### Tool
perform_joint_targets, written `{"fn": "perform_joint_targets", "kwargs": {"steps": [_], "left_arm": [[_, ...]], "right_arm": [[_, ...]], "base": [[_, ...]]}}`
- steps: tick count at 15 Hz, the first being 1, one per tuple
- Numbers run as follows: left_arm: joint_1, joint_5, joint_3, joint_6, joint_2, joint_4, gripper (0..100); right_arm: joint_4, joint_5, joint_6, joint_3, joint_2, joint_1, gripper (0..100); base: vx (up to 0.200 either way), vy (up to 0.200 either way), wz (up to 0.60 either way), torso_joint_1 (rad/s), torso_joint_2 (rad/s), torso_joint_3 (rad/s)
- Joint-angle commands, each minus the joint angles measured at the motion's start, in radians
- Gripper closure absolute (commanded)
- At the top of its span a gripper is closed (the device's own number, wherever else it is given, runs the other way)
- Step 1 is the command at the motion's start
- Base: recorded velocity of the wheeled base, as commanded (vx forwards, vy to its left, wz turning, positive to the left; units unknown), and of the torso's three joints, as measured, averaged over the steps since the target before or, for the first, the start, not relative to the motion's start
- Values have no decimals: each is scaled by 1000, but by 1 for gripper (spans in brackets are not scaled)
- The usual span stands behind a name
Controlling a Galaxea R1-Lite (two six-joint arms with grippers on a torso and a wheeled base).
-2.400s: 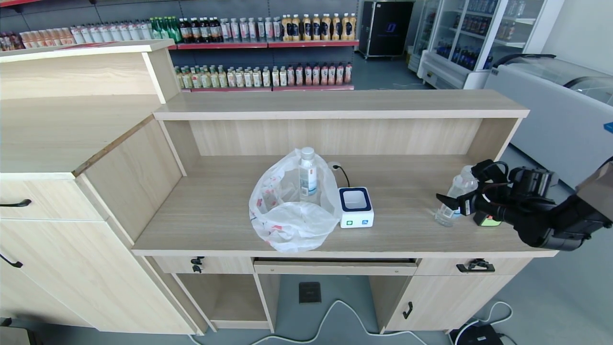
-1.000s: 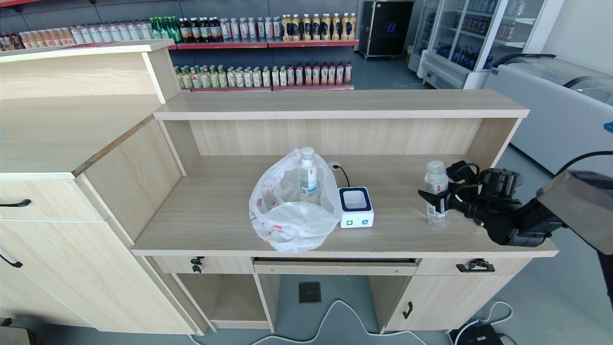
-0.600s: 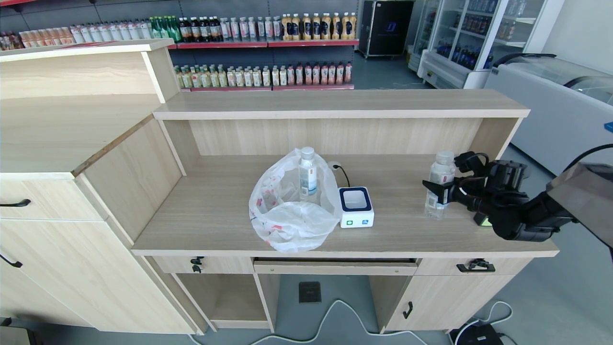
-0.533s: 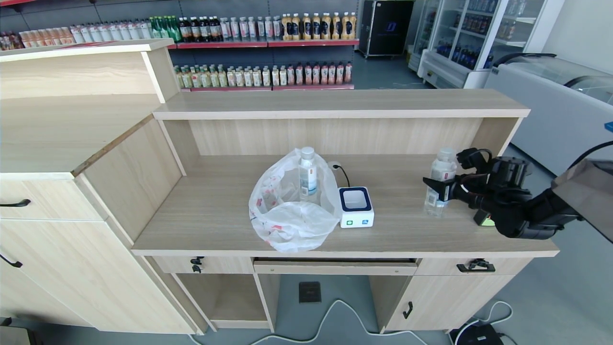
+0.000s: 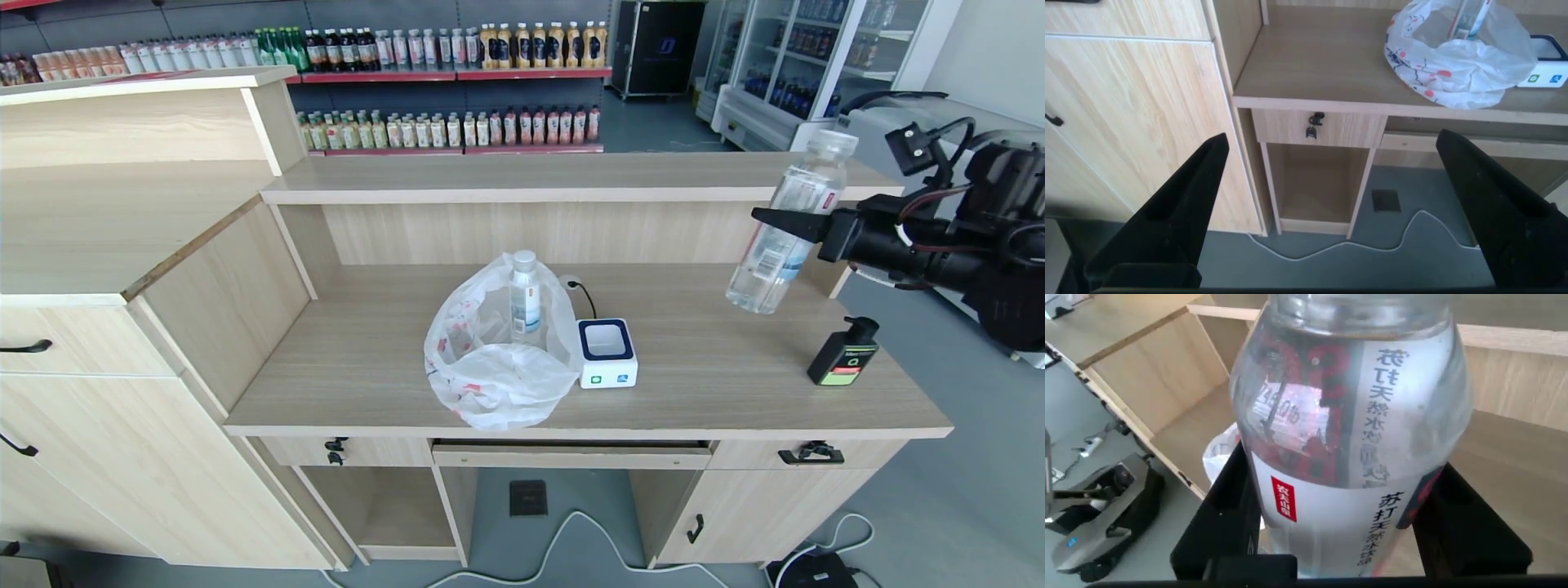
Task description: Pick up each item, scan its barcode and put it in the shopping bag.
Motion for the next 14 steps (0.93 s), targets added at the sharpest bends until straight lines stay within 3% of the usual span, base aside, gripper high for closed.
{"fn": "perform_joint_targets", "kwargs": {"steps": [1, 7, 12, 14], "left_arm": [[1, 0, 0, 0, 0, 0, 0], [1, 0, 0, 0, 0, 0, 0], [1, 0, 0, 0, 0, 0, 0], [1, 0, 0, 0, 0, 0, 0]], "right_arm": [[96, 142, 110, -12, -281, -11, 100], [247, 221, 343, -12, -539, 35, 100], [319, 209, 357, 80, -648, 183, 100], [317, 145, 331, 143, -643, 266, 100]], "base": [[0, 0, 0, 0, 0, 0], [0, 0, 0, 0, 0, 0], [0, 0, 0, 0, 0, 0], [0, 0, 0, 0, 0, 0]]}}
